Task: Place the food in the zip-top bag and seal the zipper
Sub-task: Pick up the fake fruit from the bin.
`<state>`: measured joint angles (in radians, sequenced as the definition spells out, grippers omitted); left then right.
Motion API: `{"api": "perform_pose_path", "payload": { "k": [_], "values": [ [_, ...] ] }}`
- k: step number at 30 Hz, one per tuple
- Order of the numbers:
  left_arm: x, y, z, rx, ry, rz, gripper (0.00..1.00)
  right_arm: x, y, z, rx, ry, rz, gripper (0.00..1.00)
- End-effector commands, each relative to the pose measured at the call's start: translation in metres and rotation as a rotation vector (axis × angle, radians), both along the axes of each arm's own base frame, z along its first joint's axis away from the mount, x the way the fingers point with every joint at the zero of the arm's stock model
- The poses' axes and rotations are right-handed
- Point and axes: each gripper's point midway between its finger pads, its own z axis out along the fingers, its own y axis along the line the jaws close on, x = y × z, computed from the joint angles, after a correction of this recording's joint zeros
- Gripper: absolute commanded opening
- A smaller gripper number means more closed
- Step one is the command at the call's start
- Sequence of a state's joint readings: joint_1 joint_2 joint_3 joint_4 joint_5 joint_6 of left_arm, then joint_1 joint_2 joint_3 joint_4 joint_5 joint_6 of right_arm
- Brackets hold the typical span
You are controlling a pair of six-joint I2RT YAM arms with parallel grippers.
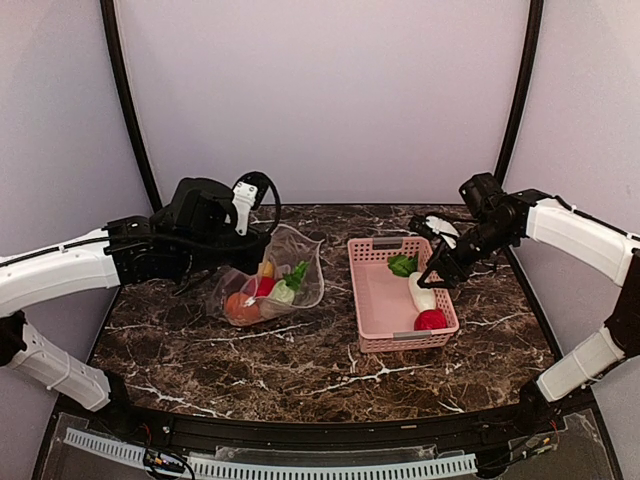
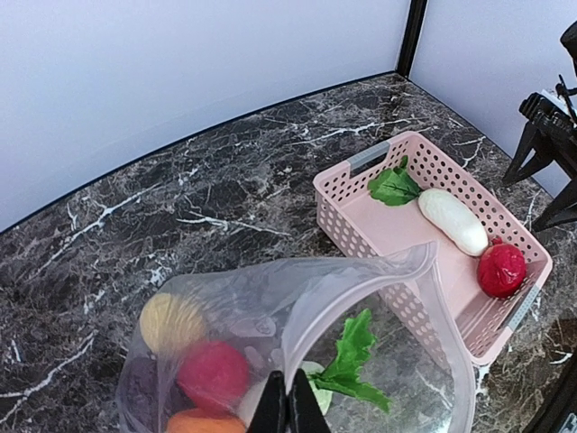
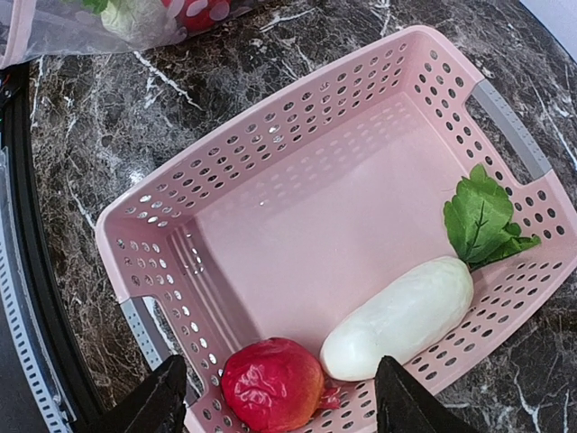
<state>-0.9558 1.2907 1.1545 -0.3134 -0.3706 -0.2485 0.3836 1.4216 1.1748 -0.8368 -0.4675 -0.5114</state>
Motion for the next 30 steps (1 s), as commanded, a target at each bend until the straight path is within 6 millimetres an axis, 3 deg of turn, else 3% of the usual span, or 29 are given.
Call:
{"api": "perform_pose_path", "payload": {
  "k": [1, 5, 11, 15, 19, 25, 30],
  "values": [
    [0.017, -0.002, 0.001, 0.103, -0.106, -0.009, 0.01, 0.002, 0.006, 0.006, 0.026, -0.004, 0.043, 0.69],
    [0.024, 0.0, -0.007, 0.061, -0.068, 0.002, 0.01, 0.003, 0.009, 0.01, 0.022, 0.022, 0.067, 0.69],
    [0.023, -0.008, 0.018, -0.001, -0.105, -0.045, 0.01, 0.005, 0.004, 0.015, -0.036, 0.001, 0.115, 0.7],
    [0.024, -0.006, 0.009, 0.069, -0.097, -0.053, 0.01, 0.006, -0.005, -0.011, -0.119, 0.073, 0.101, 0.7],
    [0.018, 0.004, -0.023, 0.092, -0.094, -0.052, 0.01, -0.003, -0.019, -0.036, -0.224, 0.138, 0.094, 0.71],
    [0.014, 0.006, -0.018, 0.063, -0.086, -0.057, 0.01, -0.012, -0.036, -0.05, -0.353, 0.154, 0.13, 0.71],
    [0.01, 0.006, -0.01, 0.032, -0.087, -0.062, 0.01, -0.024, -0.034, -0.069, -0.435, 0.185, 0.186, 0.69]
  ]
}}
